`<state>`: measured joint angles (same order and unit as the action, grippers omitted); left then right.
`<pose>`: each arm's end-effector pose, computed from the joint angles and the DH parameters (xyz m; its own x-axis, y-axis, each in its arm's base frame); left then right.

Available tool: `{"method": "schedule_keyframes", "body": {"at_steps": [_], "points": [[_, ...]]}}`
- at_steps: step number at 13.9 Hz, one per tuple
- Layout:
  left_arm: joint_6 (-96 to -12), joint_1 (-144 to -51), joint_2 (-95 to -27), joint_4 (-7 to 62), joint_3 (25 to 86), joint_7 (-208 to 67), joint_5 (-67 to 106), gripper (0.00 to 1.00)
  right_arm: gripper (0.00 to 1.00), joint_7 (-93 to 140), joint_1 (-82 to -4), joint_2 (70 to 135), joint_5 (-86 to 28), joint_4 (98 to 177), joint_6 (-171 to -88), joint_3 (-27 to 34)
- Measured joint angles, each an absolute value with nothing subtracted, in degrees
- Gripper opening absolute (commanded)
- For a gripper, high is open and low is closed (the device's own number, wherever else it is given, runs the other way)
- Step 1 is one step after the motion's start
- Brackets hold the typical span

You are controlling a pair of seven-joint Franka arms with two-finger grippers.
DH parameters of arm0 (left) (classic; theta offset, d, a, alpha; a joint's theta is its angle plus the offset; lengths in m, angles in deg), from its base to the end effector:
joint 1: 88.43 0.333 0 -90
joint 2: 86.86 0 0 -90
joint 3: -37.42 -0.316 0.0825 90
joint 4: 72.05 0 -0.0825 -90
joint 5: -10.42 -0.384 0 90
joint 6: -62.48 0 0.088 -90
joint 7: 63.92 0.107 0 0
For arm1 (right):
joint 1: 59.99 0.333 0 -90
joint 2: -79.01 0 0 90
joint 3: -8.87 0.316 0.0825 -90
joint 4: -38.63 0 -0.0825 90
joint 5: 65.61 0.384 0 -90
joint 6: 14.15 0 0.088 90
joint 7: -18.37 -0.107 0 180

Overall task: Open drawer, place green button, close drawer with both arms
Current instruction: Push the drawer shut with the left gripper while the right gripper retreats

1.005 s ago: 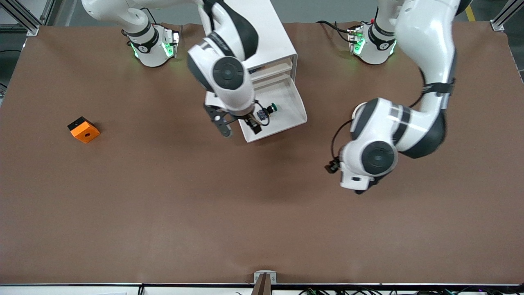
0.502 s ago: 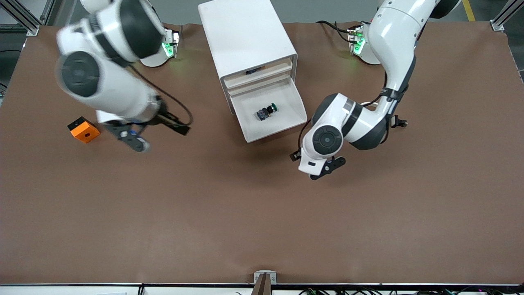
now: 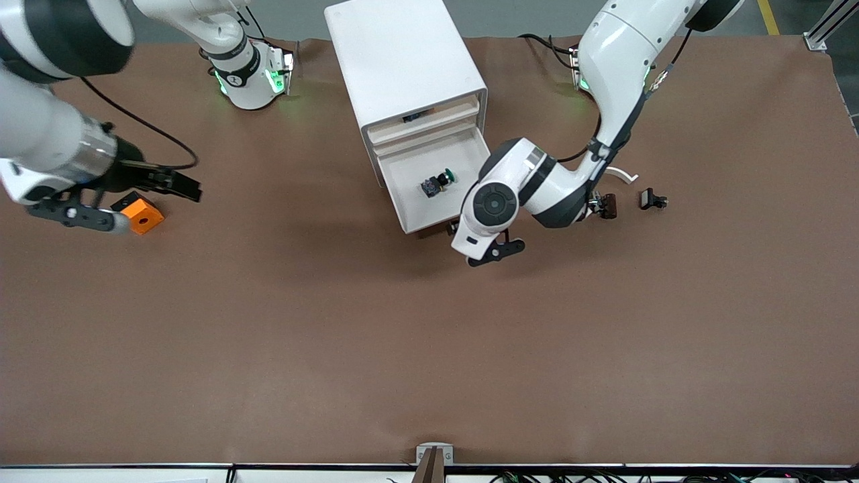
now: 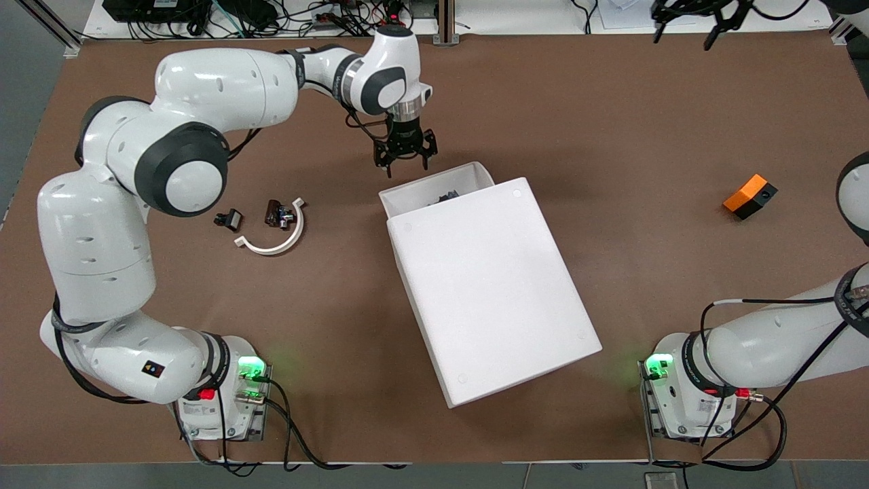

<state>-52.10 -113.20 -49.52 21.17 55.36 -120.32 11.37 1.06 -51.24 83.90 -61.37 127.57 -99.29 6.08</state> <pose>0.4996 -0.4322 0.2377 0.9099 0.2822 -0.3040 0.2650 -0.9593 -0.0972 0.5645 0.0685 0.5787 0.9675 -0.1918 -0.1647 -0.1980 -0.9800 -0.0216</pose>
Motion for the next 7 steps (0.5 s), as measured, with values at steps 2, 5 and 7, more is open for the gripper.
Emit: {"method": "schedule_keyframes", "body": {"at_steps": [2,5,7], "points": [[-52.16,-114.33,-48.80,21.67,55.57,-120.15,11.33,1.00,1.00,4.11,-53.46,82.66,-62.17,128.16,-99.30,6.07],[-52.17,-114.99,-48.21,21.71,56.58,-120.14,11.32,1.00,1.00,5.99,-54.42,80.21,-63.30,130.63,-99.96,6.20],[-52.09,-115.02,-48.20,21.98,58.13,-120.14,11.32,1.00,1.00,7.76,-55.09,78.23,-63.43,133.40,-101.52,6.19]]}}
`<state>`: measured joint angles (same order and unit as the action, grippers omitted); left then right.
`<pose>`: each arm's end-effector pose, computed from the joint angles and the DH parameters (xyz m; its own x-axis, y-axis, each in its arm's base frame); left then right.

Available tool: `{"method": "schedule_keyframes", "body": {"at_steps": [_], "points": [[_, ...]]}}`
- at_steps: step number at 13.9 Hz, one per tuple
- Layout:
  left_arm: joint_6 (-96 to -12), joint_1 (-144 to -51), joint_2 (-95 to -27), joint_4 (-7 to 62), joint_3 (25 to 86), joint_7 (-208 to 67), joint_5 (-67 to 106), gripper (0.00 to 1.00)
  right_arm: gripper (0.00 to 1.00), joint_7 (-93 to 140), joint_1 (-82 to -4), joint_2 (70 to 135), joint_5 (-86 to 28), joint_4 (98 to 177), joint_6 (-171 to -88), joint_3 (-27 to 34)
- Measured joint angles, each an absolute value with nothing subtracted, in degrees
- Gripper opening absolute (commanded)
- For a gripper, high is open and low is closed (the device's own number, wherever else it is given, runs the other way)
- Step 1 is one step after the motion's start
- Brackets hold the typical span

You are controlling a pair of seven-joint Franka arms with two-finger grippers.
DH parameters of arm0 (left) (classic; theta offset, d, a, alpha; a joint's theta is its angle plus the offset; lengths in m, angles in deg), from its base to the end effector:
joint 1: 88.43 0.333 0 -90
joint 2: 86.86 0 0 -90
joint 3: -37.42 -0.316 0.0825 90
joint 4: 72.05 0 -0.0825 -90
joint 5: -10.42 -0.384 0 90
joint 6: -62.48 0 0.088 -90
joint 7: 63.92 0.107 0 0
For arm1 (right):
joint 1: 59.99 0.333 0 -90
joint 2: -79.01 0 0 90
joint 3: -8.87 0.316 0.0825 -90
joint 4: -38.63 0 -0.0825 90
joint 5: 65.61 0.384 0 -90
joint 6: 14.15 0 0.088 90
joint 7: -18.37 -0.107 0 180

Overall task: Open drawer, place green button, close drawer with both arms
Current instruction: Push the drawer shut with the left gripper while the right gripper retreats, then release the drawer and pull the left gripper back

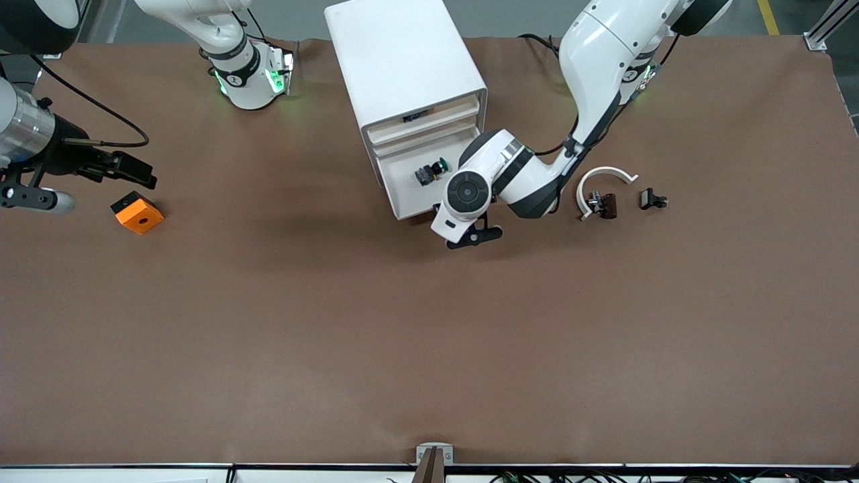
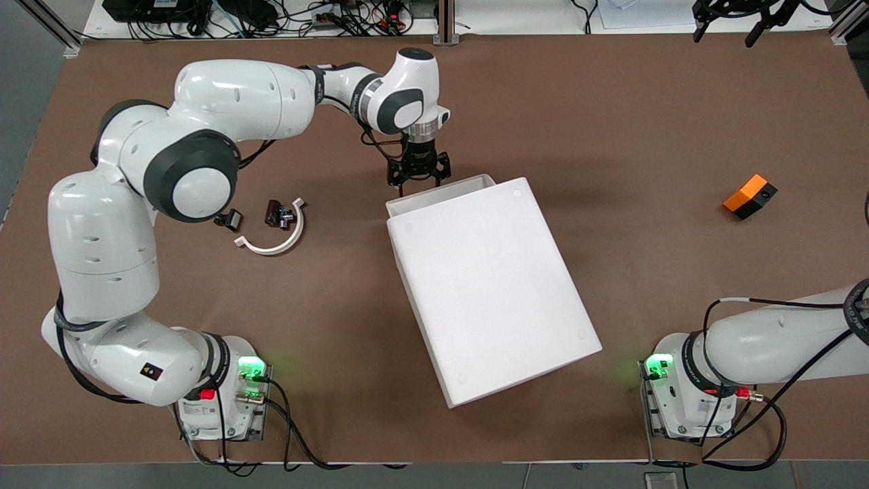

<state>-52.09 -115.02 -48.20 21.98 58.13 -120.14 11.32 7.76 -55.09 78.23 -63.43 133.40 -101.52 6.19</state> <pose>0.4607 -0.4654 0.2235 0.9145 0.2098 -0.3460 0.1868 -0.9774 -0.0991 0.5415 0.0251 0.5893 0.9822 -0.1443 -0.1204 -0.1473 -0.9890 -0.0167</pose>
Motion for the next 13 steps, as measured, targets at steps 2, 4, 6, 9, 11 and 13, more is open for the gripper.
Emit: {"method": "schedule_keyframes", "body": {"at_steps": [2,4,6,9,11,13], "points": [[-52.08,-115.08,-48.19,22.86,59.83,-120.14,11.32,1.00,1.00,8.72,-55.23,76.80,-63.81,135.18,-102.23,6.24],[-52.08,-115.39,-48.11,23.64,61.20,-120.22,11.43,1.00,1.00,9.04,-55.22,76.24,-65.78,135.35,-102.25,6.79],[-52.08,-116.05,-48.02,24.08,61.90,-120.43,14.03,1.00,1.00,9.28,-55.22,76.06,-66.56,135.30,-102.25,7.06],[-51.32,-116.31,-47.94,24.39,63.17,-120.43,18.04,1.00,1.00,9.67,-55.25,76.05,-66.76,135.29,-102.27,7.00],[-51.14,-116.37,-47.90,24.40,64.24,-120.43,20.29,1.00,1.00,9.74,-55.35,76.05,-66.79,135.29,-102.27,6.88],[-51.12,-116.86,-47.90,24.40,64.54,-120.45,21.85,1.00,1.00,9.77,-55.70,76.05,-66.80,135.27,-102.36,6.80]]}}
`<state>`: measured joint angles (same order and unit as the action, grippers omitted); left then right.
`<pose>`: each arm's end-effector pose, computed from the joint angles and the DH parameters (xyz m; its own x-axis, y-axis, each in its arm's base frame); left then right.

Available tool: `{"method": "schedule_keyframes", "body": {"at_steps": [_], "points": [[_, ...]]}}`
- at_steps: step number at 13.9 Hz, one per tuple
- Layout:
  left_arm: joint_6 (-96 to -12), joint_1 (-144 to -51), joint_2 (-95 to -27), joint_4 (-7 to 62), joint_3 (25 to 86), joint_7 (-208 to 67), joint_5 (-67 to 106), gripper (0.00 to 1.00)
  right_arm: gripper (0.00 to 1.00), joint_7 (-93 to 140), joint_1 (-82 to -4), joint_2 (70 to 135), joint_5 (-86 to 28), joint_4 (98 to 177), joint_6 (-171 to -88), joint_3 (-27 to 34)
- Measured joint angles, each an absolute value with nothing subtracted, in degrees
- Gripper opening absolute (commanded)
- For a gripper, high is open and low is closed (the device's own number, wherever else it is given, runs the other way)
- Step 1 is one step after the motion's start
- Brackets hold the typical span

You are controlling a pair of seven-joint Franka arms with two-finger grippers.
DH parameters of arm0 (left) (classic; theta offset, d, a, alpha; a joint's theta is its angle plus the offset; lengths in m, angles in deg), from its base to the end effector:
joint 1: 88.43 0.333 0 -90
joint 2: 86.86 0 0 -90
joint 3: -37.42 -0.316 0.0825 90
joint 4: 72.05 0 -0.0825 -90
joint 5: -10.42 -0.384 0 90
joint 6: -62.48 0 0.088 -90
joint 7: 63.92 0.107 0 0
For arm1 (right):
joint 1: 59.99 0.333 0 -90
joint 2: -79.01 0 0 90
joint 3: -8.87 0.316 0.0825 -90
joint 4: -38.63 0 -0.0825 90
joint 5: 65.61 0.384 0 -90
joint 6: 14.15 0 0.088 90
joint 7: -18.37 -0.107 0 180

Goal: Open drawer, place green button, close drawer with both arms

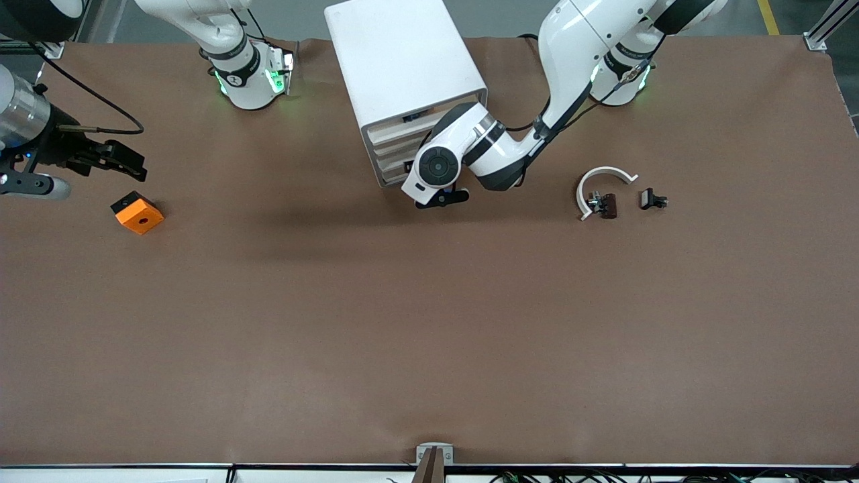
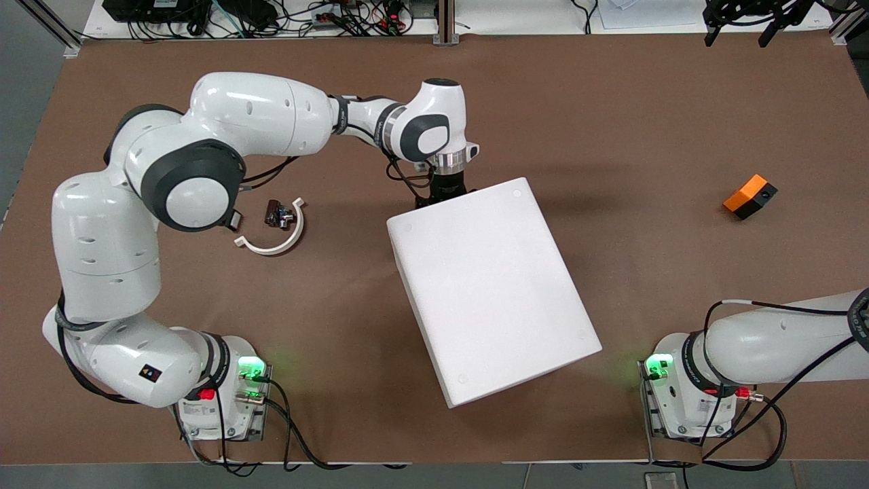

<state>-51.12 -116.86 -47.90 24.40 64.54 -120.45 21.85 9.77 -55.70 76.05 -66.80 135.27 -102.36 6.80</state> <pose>0.3762 -0.5217 0.2244 0.8291 0.1597 -0.5358 0.1602 -0.9860 -0.0460 0.5317 0.0179 0.5956 0.9895 -0.1117 -0.0915 -0.1091 -0.9935 0.0329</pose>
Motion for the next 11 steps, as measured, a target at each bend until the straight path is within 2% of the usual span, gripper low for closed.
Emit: {"method": "schedule_keyframes", "body": {"at_steps": [5,8,11], "points": [[-51.44,-113.81,-47.98,22.01,62.85,-121.09,22.02,1.00,1.00,13.20,-56.91,75.96,-66.80,135.04,-102.53,6.73],[-51.17,-104.39,-48.78,18.03,61.68,-120.07,17.60,1.00,1.00,15.87,-58.19,75.91,-66.80,135.00,-102.53,6.69],[-49.77,-95.20,-52.69,16.06,61.64,-119.31,9.89,1.00,1.00,16.37,-58.36,75.91,-66.80,134.98,-102.45,6.72]]}}
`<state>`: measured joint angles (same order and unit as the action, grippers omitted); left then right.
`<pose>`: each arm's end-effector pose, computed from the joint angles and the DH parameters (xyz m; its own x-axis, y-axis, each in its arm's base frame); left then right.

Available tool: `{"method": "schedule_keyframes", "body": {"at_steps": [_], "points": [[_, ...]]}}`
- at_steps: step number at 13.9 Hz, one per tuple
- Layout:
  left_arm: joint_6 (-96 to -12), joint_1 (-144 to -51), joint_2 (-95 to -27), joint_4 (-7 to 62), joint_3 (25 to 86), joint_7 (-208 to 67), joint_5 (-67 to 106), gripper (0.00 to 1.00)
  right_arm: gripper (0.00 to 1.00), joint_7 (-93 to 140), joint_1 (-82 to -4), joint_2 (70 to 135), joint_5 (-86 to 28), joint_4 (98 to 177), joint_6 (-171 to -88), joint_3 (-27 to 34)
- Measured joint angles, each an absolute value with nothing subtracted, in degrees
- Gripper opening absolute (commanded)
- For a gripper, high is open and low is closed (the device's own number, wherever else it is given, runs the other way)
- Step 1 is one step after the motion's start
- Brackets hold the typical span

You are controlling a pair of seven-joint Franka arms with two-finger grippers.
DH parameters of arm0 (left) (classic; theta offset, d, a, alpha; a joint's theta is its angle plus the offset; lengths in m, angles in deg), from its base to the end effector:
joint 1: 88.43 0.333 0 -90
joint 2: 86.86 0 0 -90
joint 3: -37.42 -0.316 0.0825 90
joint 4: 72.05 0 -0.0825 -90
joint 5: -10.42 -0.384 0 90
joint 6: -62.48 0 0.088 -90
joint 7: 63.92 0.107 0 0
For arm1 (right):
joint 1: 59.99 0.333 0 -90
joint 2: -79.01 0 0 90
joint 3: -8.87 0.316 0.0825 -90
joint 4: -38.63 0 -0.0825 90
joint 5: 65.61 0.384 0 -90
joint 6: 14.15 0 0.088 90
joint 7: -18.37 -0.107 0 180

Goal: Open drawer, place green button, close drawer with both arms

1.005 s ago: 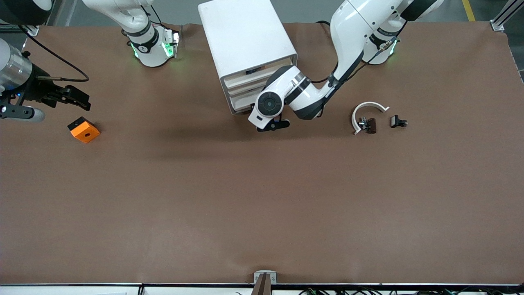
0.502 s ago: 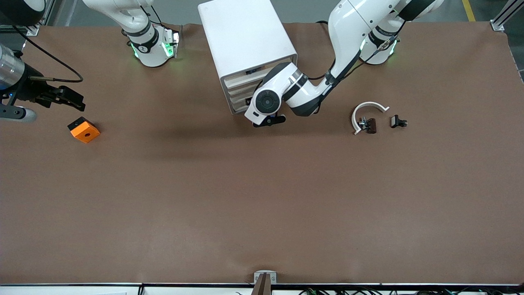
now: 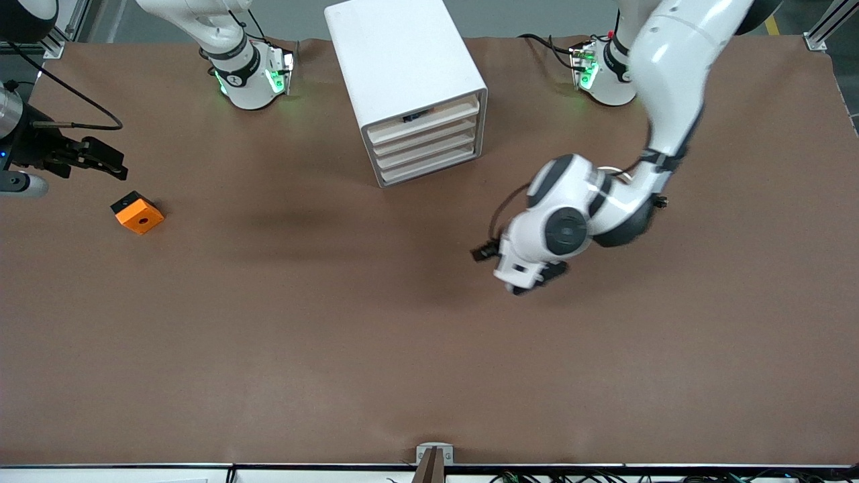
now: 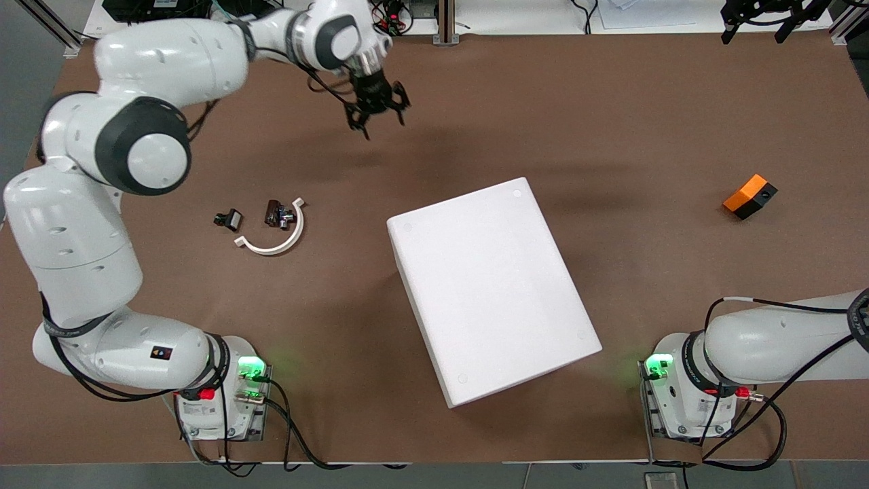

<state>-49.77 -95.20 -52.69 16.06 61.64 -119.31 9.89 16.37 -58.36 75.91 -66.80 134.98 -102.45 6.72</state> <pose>0.6071 -0.3143 0.3210 0.8619 0.4377 -0.2561 0.4576 -0.8889 0.0209 0.5318 -0.0076 0.5994 0.9953 -0.0443 -0.0856 -0.0426 -0.9989 0.0217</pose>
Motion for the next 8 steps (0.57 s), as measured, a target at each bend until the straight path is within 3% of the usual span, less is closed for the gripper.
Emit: {"method": "schedule_keyframes", "body": {"at_steps": [8], "points": [[-42.25,-78.52,-65.59,15.79,61.47,-102.43,5.03,1.00,1.00,16.51,-58.37,75.90,-66.80,134.85,-102.27,6.76]]}}
